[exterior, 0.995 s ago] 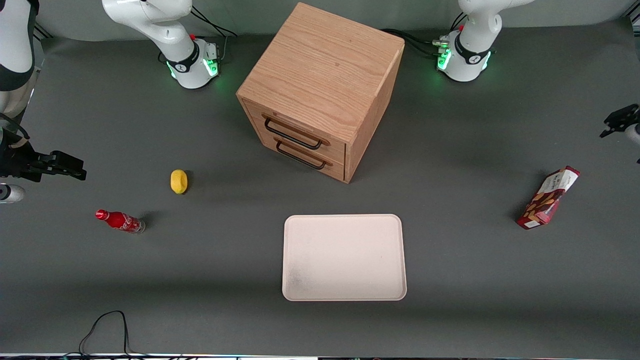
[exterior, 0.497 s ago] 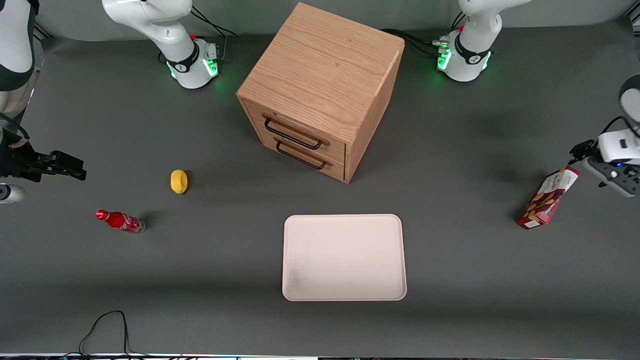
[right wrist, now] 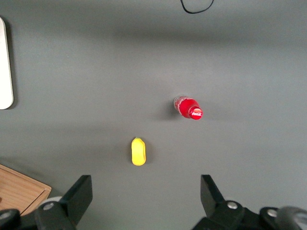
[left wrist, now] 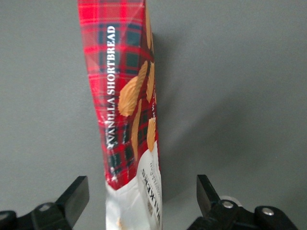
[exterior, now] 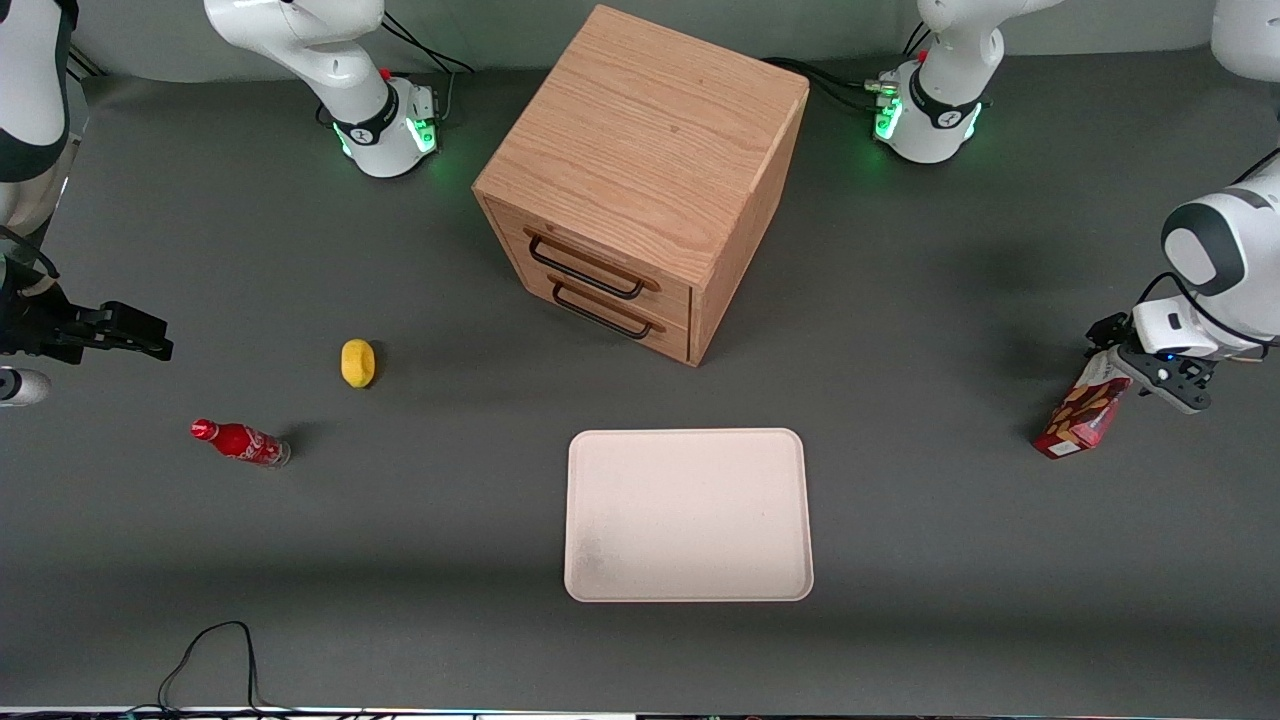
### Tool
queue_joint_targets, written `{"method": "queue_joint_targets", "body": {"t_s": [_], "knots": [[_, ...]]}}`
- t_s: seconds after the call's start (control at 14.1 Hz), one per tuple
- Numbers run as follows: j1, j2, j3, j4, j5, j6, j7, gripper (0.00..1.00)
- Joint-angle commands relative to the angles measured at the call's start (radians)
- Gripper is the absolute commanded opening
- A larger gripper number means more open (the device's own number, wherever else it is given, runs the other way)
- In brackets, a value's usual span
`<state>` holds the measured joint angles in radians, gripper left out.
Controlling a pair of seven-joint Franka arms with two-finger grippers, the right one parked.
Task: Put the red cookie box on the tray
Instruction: 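Lower the open left gripper and close it on the box's end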
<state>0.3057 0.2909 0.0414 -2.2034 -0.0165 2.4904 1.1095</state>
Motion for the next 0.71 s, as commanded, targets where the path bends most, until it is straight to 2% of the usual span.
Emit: {"method": "queue_joint_targets", "body": {"t_s": [0.0,0.43,0.64], "knots": [[0.009,-0.019,-0.006,0.001,-0.026,-0.011,0.03,1.0],[-0.016,0.01,-0.025,0.034,-0.071,-0.008,0.026,0.97],[-0.013,0.011,-0.025,0.034,-0.071,-0.008,0.026,0.8]]}}
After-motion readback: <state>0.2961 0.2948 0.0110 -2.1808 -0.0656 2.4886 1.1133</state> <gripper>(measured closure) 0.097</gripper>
